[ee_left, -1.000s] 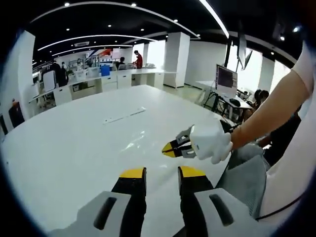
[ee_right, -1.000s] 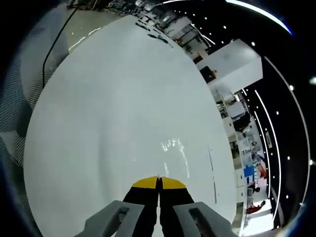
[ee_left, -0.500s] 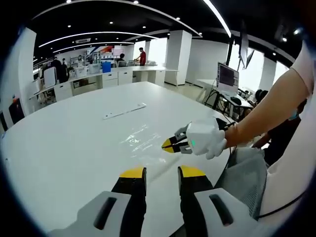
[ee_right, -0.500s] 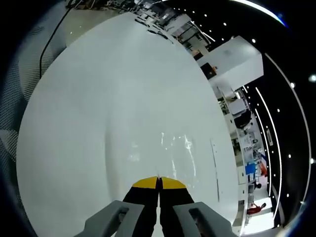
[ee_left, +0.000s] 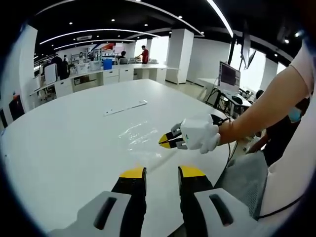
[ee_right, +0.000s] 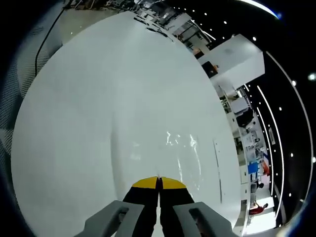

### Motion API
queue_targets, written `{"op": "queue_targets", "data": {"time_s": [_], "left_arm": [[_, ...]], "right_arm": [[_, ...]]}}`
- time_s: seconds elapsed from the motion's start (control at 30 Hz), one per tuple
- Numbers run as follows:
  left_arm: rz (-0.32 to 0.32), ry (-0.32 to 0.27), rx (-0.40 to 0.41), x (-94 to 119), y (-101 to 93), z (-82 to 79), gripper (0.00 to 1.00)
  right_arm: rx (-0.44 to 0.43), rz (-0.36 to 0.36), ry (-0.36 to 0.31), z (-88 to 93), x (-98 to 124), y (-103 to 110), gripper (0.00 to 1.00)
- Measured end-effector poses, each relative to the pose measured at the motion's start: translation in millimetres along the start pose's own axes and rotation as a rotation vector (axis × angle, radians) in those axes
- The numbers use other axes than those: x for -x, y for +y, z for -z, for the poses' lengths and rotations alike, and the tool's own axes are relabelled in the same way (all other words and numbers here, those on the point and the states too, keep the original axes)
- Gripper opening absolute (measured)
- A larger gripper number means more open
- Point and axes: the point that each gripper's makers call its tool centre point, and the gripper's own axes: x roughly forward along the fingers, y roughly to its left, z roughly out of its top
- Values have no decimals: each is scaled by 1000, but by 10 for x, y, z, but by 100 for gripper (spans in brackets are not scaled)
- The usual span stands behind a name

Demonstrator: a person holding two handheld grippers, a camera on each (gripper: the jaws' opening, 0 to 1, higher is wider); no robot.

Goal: Arrange the food packaging bags into a neat stack by flattening each bag and aligning their edges.

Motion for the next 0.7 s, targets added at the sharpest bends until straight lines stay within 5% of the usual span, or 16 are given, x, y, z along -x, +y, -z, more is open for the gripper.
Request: {"op": "queue_targets", "data": {"time_s": [0.7], "left_arm": [[1,16,15,-46,31,49,23]], "right_arm": [[-11,-15,-14,-42,-109,-29,0]]}}
